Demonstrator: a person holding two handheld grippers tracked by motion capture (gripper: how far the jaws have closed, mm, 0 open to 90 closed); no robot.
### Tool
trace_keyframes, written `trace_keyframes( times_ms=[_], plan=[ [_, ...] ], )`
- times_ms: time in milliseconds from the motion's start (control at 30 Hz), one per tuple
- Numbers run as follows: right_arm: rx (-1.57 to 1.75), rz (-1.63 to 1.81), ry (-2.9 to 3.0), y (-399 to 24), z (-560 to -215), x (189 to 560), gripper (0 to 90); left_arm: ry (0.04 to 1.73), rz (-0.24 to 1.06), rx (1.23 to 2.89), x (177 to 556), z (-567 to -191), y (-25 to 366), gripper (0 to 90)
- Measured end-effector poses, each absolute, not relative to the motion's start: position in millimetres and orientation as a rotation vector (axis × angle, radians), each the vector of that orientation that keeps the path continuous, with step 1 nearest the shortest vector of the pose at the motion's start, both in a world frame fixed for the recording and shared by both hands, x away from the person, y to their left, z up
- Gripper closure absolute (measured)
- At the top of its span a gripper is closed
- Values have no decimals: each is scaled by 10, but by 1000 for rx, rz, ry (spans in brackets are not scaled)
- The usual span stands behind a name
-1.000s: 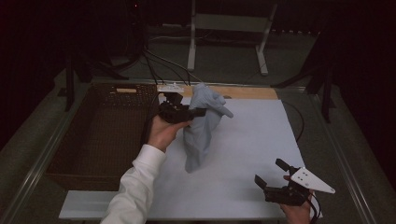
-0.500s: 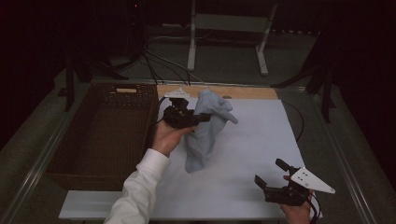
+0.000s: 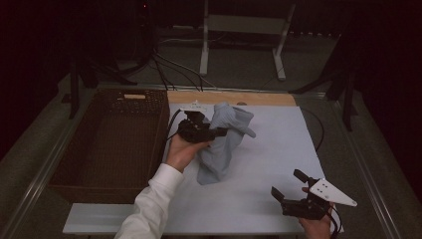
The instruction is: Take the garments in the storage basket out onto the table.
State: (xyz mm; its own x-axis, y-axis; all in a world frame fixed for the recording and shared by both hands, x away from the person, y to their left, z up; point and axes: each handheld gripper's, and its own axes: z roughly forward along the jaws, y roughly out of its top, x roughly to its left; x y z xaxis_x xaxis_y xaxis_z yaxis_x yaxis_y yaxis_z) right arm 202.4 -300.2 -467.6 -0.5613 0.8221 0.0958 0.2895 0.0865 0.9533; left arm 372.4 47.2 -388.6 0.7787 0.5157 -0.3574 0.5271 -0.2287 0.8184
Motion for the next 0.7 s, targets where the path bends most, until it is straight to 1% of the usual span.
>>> trace_keyframes(
  times_ms=[267, 367, 400, 433, 467, 500, 567, 600, 667, 700],
  plan=[
    [1091, 1487, 1899, -3000, -4677, 2025, 0, 781, -32, 1879, 3686, -3945, 433, 713],
    [1089, 1486, 1900, -2998, -4678, 2026, 0, 765, -38, 1890, 3673, -3965, 404, 690],
    [1089, 1487, 1899, -2998, -4677, 2026, 0, 758, -42, 1886, 3674, -3973, 399, 657],
    [1089, 1487, 1899, -2998, -4677, 2026, 0, 758, -42, 1886, 3674, -3973, 399, 591],
    [1090, 1487, 1899, -2997, -4677, 2025, 0, 759, -49, 1879, 3680, -3981, 395, 591],
    [1089, 1486, 1900, -2998, -4677, 2025, 0, 771, -60, 1874, 3689, -3988, 390, 464],
    [1090, 1487, 1899, -2998, -4677, 2026, 0, 787, -35, 1870, 3689, -3994, 383, 318],
    [1089, 1487, 1899, -2997, -4677, 2026, 0, 796, -9, 1865, 3680, -3992, 384, 274],
    [1088, 1487, 1901, -2997, -4678, 2025, 0, 803, 4, 1863, 3680, -3993, 395, 163],
    [1089, 1487, 1900, -2997, -4678, 2026, 0, 811, 18, 1860, 3674, -3991, 401, 129]
  ],
)
